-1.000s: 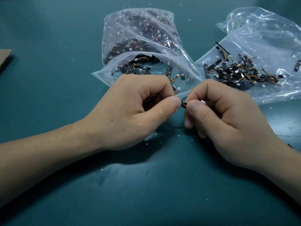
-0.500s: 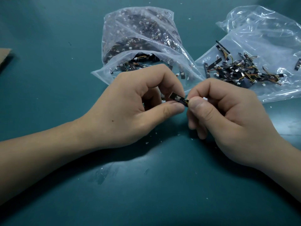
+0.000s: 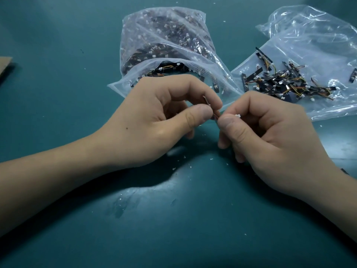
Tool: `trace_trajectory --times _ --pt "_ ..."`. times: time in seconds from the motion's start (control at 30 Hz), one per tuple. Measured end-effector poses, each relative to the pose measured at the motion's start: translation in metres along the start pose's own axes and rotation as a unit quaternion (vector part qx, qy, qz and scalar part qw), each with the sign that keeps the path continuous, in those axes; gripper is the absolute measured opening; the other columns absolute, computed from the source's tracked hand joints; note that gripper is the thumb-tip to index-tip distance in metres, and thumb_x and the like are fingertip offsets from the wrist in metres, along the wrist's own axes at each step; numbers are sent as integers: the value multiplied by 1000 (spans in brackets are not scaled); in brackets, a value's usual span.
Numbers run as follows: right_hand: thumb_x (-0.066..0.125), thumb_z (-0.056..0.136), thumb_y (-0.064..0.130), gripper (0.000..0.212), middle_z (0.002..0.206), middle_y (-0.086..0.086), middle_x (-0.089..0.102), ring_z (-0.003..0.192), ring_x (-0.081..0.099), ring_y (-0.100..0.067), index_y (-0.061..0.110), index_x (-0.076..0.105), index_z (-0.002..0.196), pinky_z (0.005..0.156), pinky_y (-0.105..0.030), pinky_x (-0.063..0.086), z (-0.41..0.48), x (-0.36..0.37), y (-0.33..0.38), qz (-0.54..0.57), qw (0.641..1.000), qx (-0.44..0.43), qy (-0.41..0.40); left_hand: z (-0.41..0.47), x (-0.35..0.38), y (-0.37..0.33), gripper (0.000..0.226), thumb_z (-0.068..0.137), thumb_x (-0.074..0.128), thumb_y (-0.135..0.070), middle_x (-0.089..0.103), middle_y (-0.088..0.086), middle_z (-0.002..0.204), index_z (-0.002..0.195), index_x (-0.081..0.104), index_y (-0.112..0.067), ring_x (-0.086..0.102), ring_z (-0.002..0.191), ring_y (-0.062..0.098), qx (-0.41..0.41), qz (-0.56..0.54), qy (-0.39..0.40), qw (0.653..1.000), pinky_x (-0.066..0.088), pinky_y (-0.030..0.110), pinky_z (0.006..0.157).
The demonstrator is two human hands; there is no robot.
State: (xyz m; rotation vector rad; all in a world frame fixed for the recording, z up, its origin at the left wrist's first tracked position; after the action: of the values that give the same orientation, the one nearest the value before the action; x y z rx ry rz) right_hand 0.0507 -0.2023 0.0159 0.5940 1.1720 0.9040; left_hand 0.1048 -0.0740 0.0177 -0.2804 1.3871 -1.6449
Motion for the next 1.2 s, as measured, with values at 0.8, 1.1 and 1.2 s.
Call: trace_trajectory --times 0.8,1.1,1.2 --pt "70 95 25 8 66 3 66 53 59 -18 26 68 88 49 -25 44 -4 -4 7 -47 998 -30 -27 3 6 11 32 90 64 -7 67 6 84 119 71 -19 54 65 45 -65 -35 30 997 47 46 52" --pt "72 95 28 10 67 3 66 49 58 -20 27 68 85 46 -29 43 -3 -7 3 -18 999 -12 -40 2 11 15 35 98 52 -5 57 -12 70 132 60 -13 52 58 10 -72 -60 49 994 46 19 60" --pt "72 94 29 11 67 -1 67 48 56 -23 25 68 85 46 -38 44 -3 -11 0 -10 999 -6 -51 3 9 13 23 99 57 -6 64 -18 67 119 64 -12 55 55 3 -67 -73 39 994 45 12 58"
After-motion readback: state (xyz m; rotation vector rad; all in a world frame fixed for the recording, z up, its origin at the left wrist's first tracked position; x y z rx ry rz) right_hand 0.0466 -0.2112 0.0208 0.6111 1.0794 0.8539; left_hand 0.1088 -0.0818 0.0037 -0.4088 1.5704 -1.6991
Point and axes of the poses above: each hand's wrist, its own z-axis towards the middle knuckle, its own x-axis out of the palm, y = z × x, the point moved 10 cm from there along z, towards the middle knuckle
